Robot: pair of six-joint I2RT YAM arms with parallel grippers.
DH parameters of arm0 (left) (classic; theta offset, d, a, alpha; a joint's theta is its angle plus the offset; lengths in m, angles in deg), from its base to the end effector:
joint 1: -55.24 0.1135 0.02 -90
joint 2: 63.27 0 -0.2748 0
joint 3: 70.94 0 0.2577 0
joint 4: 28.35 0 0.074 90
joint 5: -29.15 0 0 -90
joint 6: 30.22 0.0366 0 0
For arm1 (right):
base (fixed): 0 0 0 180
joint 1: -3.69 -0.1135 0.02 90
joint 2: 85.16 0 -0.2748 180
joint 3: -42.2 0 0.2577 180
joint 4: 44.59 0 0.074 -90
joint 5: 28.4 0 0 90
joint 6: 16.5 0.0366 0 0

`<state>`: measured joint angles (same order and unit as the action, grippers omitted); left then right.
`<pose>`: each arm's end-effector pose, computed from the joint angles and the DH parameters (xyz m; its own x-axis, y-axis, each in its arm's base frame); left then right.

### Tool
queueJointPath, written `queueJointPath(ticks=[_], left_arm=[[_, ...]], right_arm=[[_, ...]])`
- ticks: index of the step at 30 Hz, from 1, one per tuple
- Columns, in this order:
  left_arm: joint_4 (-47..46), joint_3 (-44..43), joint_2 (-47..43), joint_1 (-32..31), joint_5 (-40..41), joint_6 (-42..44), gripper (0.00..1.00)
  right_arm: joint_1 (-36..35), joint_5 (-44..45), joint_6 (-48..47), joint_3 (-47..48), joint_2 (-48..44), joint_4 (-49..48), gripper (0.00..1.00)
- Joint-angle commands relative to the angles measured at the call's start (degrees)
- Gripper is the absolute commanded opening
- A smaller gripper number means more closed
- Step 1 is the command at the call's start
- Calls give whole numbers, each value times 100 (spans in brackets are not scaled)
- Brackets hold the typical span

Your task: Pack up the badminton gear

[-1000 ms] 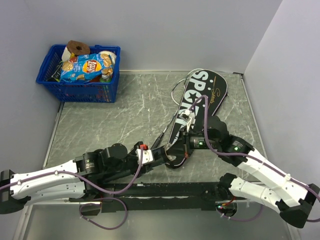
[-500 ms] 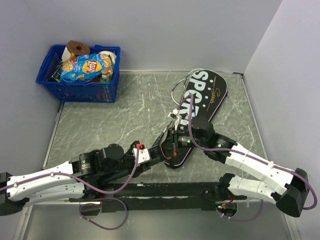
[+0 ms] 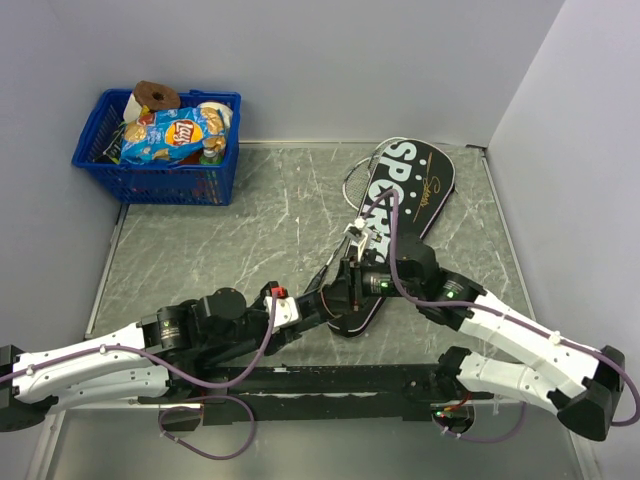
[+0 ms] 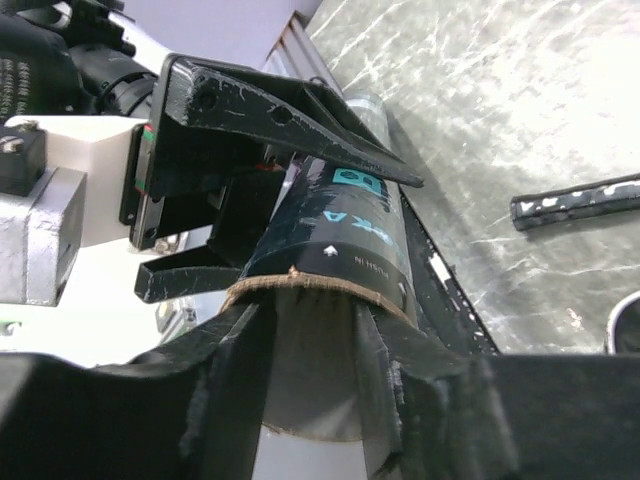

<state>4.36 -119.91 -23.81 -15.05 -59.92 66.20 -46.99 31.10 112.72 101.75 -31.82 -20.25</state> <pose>0.0558 -0.1539 0.2872 -0.0273 0.4078 -0.9127 0.9452 0.3076 0.1091 0.1202 0.1761 0.3290 -0.7675 -0.0772 -0.6364 -0.6285 0.2861 0.7233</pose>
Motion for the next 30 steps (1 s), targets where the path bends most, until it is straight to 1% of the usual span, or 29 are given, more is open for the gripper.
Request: queueJointPath(ticks=[1,5,8,9,13,16,17,19,21,25,26,29,30], left_arm=[[-861,-167,-35,-73,-339,27,1],[-852,-158,-26,-73,-321,35,1],[-852,-158,-26,-73,-313,35,1],[-852,-158,-18,-73,-304,18,1],[-843,-167,26,-73,-286,26,1],[-843,-176,70,-73,-286,18,1],[-835,-185,79,-73,-286,9,1],[-826,-193,105,-73,-286,0,1],[-817,-202,105,-73,-269,-9,1],[-782,-193,114,-73,-207,-9,1],[-756,-202,123,-73,-190,-17,1],[-738,-229,97,-73,-137,-53,1],[-738,-237,62,-73,-111,-53,1]], right_arm=[[180,343,-187,296,-289,371,48],[417,325,-283,375,-596,695,50],[760,308,-415,471,-833,960,52],[1013,264,-441,489,-886,1100,53],[1594,158,-599,480,-1115,1364,55],[1885,588,-801,542,-1055,1688,57],[1938,946,-854,568,-993,1768,58],[2043,1387,-968,621,-783,2005,59],[2236,2079,-978,595,-642,2111,60],[2887,2461,-698,244,-238,1945,61],[3140,2522,-653,121,-150,1867,61],[3423,3013,-407,-125,193,1770,59],[3572,3337,-259,-187,342,1752,60]])
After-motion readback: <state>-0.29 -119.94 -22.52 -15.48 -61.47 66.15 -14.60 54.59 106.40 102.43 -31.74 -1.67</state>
